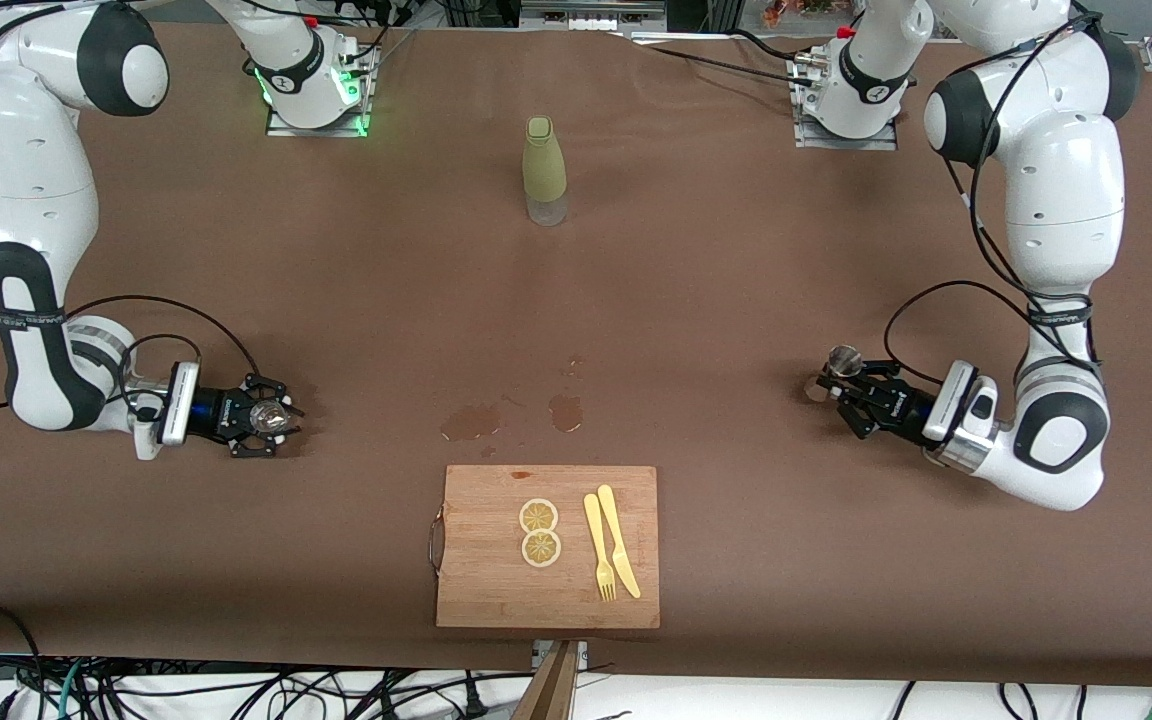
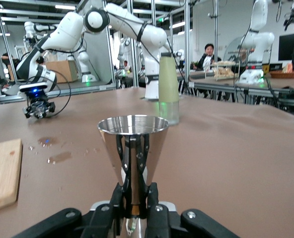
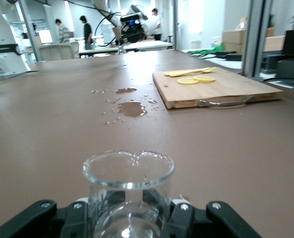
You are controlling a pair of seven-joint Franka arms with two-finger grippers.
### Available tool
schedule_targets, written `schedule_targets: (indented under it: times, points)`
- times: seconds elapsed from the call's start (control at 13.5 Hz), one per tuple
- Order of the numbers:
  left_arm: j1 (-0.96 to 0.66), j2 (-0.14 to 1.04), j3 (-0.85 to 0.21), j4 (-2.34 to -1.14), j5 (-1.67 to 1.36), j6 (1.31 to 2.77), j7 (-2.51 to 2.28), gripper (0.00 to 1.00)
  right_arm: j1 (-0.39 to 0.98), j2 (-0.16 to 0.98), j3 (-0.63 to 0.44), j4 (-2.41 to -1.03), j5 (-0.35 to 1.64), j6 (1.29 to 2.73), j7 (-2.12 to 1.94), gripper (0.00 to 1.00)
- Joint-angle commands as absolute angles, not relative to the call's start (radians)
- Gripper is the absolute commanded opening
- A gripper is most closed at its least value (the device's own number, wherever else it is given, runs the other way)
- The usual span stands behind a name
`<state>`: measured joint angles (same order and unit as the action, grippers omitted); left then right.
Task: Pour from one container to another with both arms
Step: 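Raise the jigger upright and move the left gripper back to its side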
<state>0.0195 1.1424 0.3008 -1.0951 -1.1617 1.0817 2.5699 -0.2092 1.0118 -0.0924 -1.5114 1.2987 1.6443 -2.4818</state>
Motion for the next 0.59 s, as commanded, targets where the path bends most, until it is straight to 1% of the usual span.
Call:
schedule_targets:
  times: [0.0, 0.22, 0.3, 0.37, 0.45, 0.52]
  points:
    - [0.020, 1.166, 0.330, -1.065, -1.143, 1.075, 2.687, 0.00, -0.207, 1.011, -0.109, -1.557, 1.350, 1.644, -2.543, 0.29]
    - [0.031, 1.210, 0.330, -1.057, -1.190, 1.092, 2.735, 0.00, -0.207, 1.023, -0.110, -1.557, 1.350, 1.655, -2.543, 0.40]
    - [0.031, 1.218, 0.330, -1.057, -1.193, 1.103, 2.744, 0.00, -0.206, 1.025, -0.110, -1.557, 1.350, 1.663, -2.542, 0.51]
    - [0.031, 1.226, 0.328, -1.057, -1.193, 1.120, 2.752, 0.00, -0.206, 1.025, -0.110, -1.557, 1.350, 1.663, -2.542, 0.73]
    - [0.031, 1.233, 0.328, -1.057, -1.201, 1.129, 2.760, 0.00, -0.206, 1.023, -0.110, -1.555, 1.347, 1.661, -2.542, 1.00]
    - [0.031, 1.238, 0.328, -1.057, -1.207, 1.129, 2.761, 0.00, -0.206, 1.023, -0.113, -1.552, 1.347, 1.657, -2.536, 1.00]
